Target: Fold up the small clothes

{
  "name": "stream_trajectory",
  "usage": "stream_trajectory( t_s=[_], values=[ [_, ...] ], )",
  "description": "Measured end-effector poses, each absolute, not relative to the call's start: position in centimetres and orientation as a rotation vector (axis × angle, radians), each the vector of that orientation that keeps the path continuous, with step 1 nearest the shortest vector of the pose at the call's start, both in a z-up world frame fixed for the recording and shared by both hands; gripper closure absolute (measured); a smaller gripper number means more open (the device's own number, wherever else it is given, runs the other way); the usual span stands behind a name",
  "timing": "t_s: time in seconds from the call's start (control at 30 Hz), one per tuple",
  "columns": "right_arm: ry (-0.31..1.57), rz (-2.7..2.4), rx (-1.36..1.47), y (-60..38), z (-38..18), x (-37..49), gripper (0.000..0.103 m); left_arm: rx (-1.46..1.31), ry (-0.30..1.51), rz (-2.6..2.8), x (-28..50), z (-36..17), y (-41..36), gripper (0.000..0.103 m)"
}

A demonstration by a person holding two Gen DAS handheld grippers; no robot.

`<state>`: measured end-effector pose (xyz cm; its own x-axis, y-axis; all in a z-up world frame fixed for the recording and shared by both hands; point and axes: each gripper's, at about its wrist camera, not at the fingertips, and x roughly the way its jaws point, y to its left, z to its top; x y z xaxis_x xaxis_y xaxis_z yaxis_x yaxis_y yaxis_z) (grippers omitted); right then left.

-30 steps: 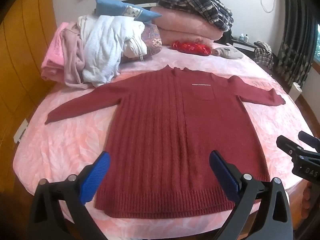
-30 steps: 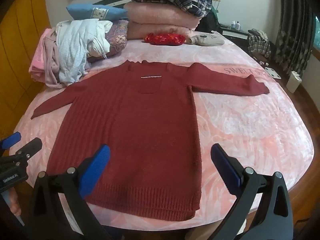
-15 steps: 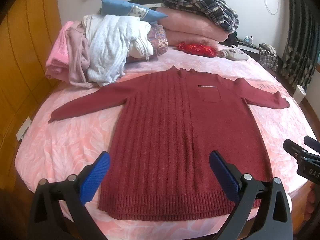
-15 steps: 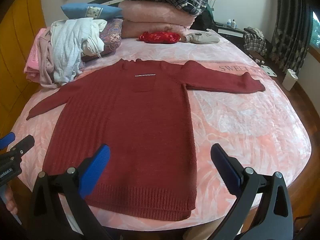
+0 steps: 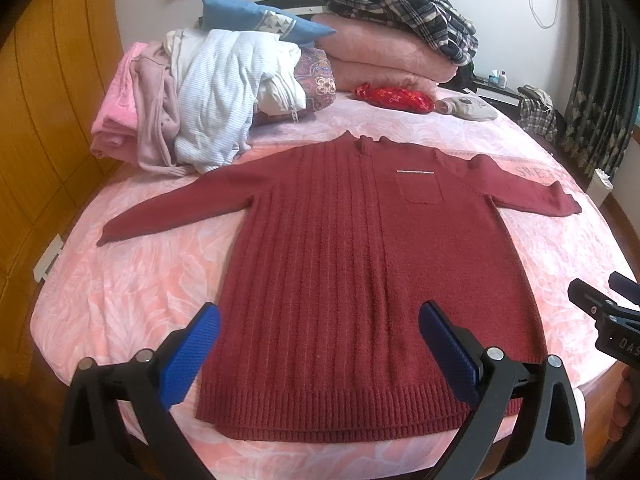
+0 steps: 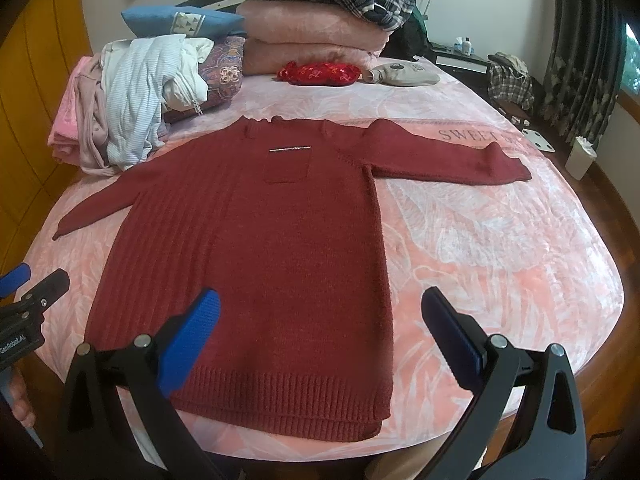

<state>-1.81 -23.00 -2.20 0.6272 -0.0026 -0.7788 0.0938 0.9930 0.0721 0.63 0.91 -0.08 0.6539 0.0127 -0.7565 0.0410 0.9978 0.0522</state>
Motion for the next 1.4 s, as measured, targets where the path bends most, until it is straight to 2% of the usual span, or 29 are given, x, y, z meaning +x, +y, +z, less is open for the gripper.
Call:
stream_trajectory(
  t_s=[1.4],
  values=[
    [0.899,-0.045,0.109,-23.32,-2.85,-1.11,0.003,0.083,0.861,-0.010,0.90,-0.32,0.99,0.004]
  ],
)
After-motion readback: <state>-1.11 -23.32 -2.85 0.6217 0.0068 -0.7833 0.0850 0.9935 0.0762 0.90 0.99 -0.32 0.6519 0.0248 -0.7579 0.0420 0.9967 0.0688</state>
